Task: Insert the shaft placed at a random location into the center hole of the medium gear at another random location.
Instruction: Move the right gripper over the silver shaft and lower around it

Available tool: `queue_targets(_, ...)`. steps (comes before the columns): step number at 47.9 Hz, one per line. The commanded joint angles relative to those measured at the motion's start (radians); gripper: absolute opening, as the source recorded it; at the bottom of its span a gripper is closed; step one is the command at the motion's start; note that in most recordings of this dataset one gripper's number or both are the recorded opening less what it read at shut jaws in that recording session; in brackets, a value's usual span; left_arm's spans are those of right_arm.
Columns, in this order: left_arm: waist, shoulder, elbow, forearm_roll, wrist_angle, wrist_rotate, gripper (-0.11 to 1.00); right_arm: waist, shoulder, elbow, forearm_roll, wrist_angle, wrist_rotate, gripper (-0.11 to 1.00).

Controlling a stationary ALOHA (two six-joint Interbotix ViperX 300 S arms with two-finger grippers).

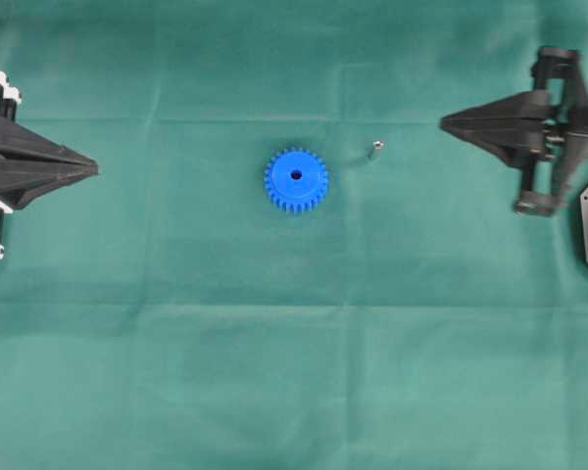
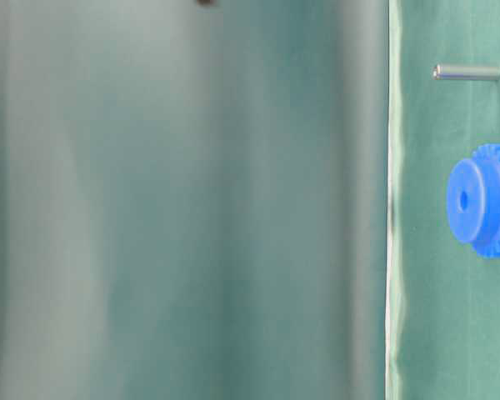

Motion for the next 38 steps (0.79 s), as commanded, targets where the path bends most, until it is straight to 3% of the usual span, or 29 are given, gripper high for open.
queue_targets(1,0.005,0.008,-0.023,0.002,-0.006,0.0,0.0,-0.014,0.095,-0.028,0.0,-0.04,0.0,0.1)
queue_targets(6,0.005,0.008,-0.021,0.002,-0.006,0.0,0.0,-0.025,0.202,-0.046,0.0,-0.066,0.0,0.35)
queue_targets(13,0.005,0.009,-0.021,0.003,-0.006,0.0,0.0,-0.041,0.341,-0.061,0.0,-0.124,-0.005,0.8)
queue_targets(15,0.005,0.008,-0.021,0.003,-0.006,0.0,0.0,-0.046,0.379,-0.06,0.0,-0.156,-0.005,0.88)
queue_targets(21,0.005,0.009,-0.021,0.003,-0.006,0.002,0.0,-0.063,0.463,-0.054,0.0,-0.236,-0.005,0.8)
queue_targets(38,0.006,0.009,-0.02,0.003,-0.002,0.006,0.0,-0.078,0.646,-0.066,0.025,-0.354,-0.005,0.8)
